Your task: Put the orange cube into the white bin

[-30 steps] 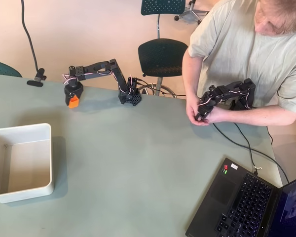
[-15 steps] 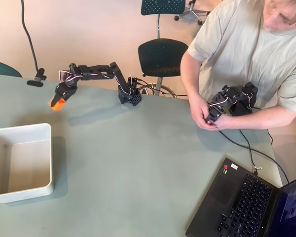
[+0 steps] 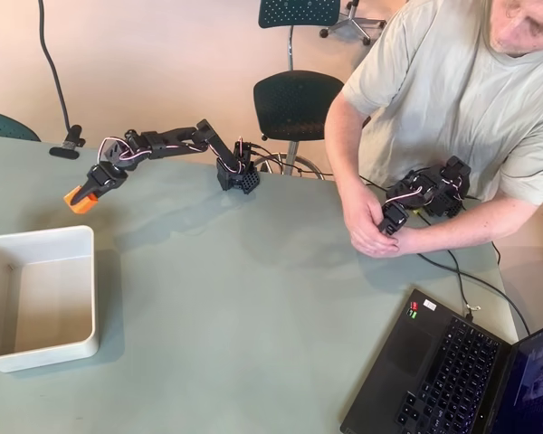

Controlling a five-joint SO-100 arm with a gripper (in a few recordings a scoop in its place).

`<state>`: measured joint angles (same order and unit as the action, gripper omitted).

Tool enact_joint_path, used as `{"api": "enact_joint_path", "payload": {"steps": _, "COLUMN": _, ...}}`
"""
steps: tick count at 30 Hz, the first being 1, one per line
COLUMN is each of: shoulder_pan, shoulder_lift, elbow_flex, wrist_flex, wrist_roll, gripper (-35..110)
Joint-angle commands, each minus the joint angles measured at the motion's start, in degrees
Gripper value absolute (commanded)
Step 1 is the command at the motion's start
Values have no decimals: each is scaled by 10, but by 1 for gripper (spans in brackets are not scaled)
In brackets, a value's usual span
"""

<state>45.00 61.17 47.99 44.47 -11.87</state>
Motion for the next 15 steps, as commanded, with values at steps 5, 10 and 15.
{"api": "enact_joint_path", "payload": {"steps": 5, "shoulder_pan": -44, "shoulder_lift": -51, "elbow_flex": -25, "wrist_flex": -134, "wrist_roll": 4, "gripper": 22}}
{"api": "enact_joint_path", "payload": {"steps": 10, "shoulder_pan": -72, "shoulder_lift": -112, "elbow_flex": -25, "wrist_flex": -251, "wrist_roll": 4, "gripper": 22}}
{"api": "enact_joint_path", "payload": {"steps": 15, "shoulder_pan": -82, "shoulder_lift": -163, "elbow_flex": -25, "wrist_flex": -371, "wrist_roll": 4, "gripper": 22}}
